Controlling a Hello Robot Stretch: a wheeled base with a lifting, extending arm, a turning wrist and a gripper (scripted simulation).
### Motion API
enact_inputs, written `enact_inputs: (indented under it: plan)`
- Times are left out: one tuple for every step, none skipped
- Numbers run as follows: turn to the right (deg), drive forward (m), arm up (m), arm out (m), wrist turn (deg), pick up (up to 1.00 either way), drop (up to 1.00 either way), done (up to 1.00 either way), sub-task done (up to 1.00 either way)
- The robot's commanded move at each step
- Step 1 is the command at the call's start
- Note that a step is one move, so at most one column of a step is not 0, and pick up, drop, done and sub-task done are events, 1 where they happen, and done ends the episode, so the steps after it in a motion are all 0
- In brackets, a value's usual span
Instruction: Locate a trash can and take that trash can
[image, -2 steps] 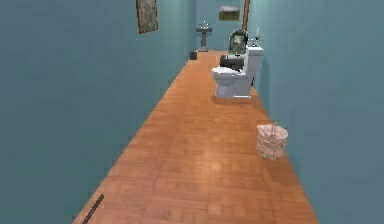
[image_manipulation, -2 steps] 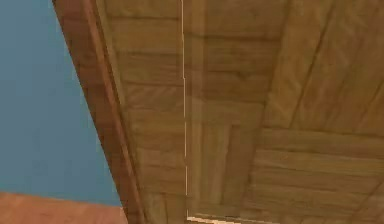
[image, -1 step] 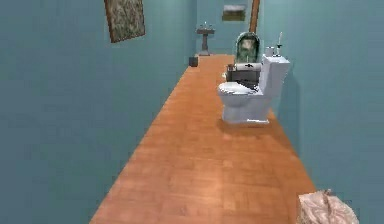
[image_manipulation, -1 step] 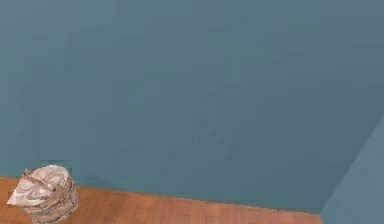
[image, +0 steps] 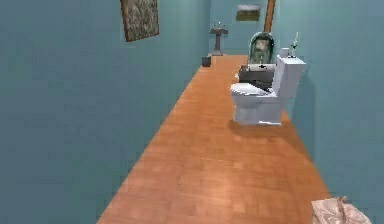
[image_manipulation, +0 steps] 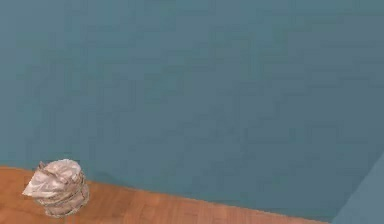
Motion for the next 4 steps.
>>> enact_inputs:
  plan:
    - [0.0, 1.0, 0.0, 0.0, 0.0, 0.0, 0.0, 0.0, 0.0]
    - [0.0, 1.0, 0.0, 0.0, 0.0, 0.0, 0.0, 0.0, 0.0]
    - [0.0, 0.5, 0.0, 0.0, 0.0, 0.0, 0.0, 0.0, 0.0]
    - [9.0, 0.0, 0.0, 0.0, 0.0, 0.0, 0.0, 0.0, 0.0]
